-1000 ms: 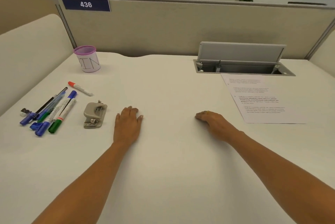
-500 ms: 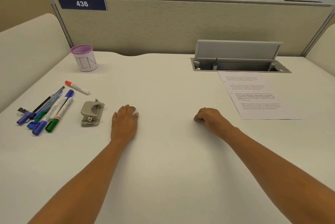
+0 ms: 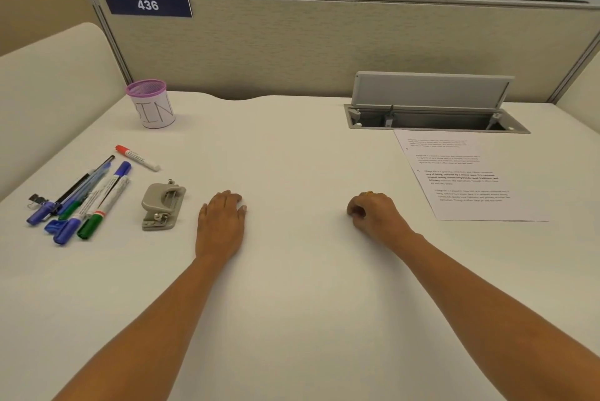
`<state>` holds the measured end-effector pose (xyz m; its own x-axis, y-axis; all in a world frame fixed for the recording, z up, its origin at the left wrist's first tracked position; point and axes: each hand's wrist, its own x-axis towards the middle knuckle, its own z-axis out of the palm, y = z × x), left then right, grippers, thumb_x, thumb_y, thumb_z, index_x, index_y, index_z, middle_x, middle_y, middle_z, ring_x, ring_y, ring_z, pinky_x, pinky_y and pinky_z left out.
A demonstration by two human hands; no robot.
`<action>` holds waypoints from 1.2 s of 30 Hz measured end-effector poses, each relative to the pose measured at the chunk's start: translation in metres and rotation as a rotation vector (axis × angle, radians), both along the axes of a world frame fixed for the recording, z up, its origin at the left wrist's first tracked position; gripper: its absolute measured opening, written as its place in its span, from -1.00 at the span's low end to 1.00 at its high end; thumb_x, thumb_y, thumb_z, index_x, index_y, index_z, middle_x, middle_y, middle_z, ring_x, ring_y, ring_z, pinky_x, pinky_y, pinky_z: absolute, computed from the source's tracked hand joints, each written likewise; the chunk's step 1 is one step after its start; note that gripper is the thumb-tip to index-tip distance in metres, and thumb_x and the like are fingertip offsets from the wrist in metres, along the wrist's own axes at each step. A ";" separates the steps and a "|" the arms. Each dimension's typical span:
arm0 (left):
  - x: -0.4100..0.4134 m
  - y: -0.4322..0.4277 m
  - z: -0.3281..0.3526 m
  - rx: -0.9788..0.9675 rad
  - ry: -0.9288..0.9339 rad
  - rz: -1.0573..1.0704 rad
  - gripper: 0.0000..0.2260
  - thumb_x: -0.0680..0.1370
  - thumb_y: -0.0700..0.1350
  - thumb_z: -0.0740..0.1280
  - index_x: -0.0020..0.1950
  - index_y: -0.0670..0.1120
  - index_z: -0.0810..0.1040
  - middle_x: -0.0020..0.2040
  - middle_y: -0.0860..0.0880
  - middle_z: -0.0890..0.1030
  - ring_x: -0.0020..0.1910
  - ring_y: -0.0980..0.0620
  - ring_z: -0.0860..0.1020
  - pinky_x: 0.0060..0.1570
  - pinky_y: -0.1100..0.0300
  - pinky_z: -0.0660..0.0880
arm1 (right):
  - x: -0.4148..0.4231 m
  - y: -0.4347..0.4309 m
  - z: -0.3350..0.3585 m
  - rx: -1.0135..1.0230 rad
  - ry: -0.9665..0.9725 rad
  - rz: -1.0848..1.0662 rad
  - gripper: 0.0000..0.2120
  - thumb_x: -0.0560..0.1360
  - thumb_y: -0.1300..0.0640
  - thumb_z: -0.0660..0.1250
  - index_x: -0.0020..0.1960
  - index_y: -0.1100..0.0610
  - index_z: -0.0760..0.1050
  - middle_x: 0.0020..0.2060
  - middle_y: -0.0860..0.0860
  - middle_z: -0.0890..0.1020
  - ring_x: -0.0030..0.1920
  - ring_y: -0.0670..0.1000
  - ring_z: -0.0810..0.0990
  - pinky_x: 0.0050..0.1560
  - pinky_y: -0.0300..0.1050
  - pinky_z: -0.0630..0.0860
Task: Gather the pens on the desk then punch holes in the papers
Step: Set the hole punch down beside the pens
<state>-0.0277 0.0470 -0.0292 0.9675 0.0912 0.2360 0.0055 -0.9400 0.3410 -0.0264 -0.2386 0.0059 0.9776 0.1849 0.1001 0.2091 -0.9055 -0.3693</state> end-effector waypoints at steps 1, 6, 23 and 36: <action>0.000 0.000 0.000 -0.002 0.001 0.000 -0.71 0.61 -0.08 0.11 0.29 -0.12 0.40 0.37 -0.10 0.40 0.40 -0.06 0.30 0.41 0.00 0.16 | 0.000 0.002 -0.001 0.029 0.004 -0.040 -0.81 0.40 0.34 0.25 -0.04 0.24 0.58 -0.12 0.14 0.64 -0.08 0.11 0.55 -0.17 -0.25 0.27; -0.001 0.000 0.002 -0.018 0.001 -0.003 -0.72 0.61 -0.08 0.11 0.28 -0.12 0.40 0.33 -0.10 0.42 0.38 -0.07 0.33 0.41 0.01 0.17 | 0.004 0.033 -0.006 0.111 -0.005 -0.080 -0.79 0.40 0.34 0.22 -0.04 0.24 0.58 -0.09 0.13 0.65 -0.03 0.11 0.55 -0.15 -0.28 0.23; 0.067 0.082 0.057 -0.166 -0.071 0.091 -0.75 0.58 -0.16 0.18 0.23 -0.20 0.44 0.34 -0.14 0.41 0.34 -0.11 0.35 0.25 0.03 0.33 | 0.085 0.171 0.016 0.124 0.041 0.201 -0.76 0.44 0.38 0.16 0.02 0.27 0.55 -0.03 0.16 0.61 0.02 0.12 0.53 -0.08 -0.20 0.35; 0.133 0.239 0.058 -0.138 0.147 0.444 -0.61 0.60 -0.02 0.14 0.35 -0.21 0.37 0.38 -0.18 0.39 0.36 -0.15 0.34 0.31 -0.01 0.29 | 0.213 0.316 0.076 0.204 -0.046 0.373 -0.75 0.49 0.36 0.22 0.10 0.27 0.58 0.04 0.19 0.64 0.06 0.12 0.57 0.04 -0.23 0.41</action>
<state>0.1053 0.2860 0.0285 0.8500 0.5237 0.0562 0.4534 -0.7818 0.4280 0.1866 0.0773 0.0816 0.8411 0.4971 0.2131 0.5290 -0.6742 -0.5154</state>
